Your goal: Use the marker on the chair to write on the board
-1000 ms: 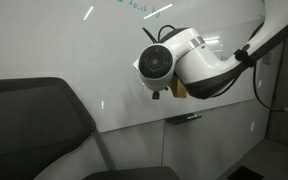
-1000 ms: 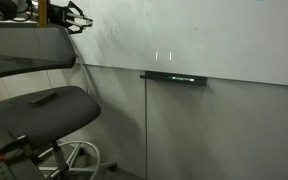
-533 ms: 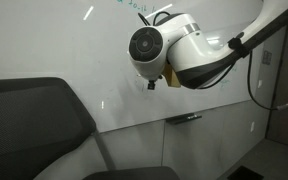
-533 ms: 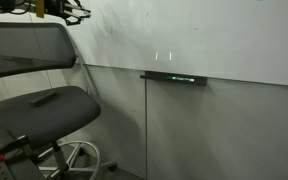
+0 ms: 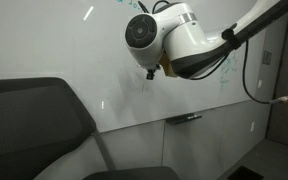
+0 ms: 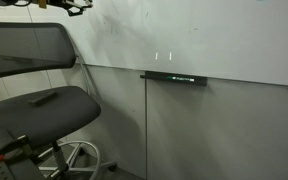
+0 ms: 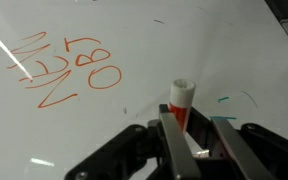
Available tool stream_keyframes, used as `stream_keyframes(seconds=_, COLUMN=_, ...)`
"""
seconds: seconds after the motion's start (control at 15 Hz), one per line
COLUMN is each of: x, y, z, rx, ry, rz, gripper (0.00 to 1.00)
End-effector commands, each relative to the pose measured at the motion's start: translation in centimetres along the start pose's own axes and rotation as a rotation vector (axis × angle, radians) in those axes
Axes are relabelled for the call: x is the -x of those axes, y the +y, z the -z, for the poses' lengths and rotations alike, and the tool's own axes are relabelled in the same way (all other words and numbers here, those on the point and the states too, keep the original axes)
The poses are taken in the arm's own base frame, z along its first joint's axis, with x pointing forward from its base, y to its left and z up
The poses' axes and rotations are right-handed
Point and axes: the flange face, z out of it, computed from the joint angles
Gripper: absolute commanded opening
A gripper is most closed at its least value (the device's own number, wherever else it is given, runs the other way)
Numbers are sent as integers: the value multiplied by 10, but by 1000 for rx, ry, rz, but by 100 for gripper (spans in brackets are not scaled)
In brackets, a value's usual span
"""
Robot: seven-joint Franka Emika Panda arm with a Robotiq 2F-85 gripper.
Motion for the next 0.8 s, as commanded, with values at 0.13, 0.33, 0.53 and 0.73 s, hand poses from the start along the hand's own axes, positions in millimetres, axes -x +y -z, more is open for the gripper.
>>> stream_keyframes(seconds=0.13, x=-9, y=30, z=-13, rx=4, ry=-18, rz=4, gripper=6)
stream_keyframes(seconds=0.33, x=-12, y=38, z=-20, rx=8, ry=-22, rz=4, gripper=6)
stream_keyframes(seconds=0.53, x=-15, y=44, z=-26, rx=10, ry=-21, rz=4, gripper=6)
stream_keyframes(seconds=0.73, x=-20, y=45, z=-26, rx=8, ry=-21, rz=4, gripper=6)
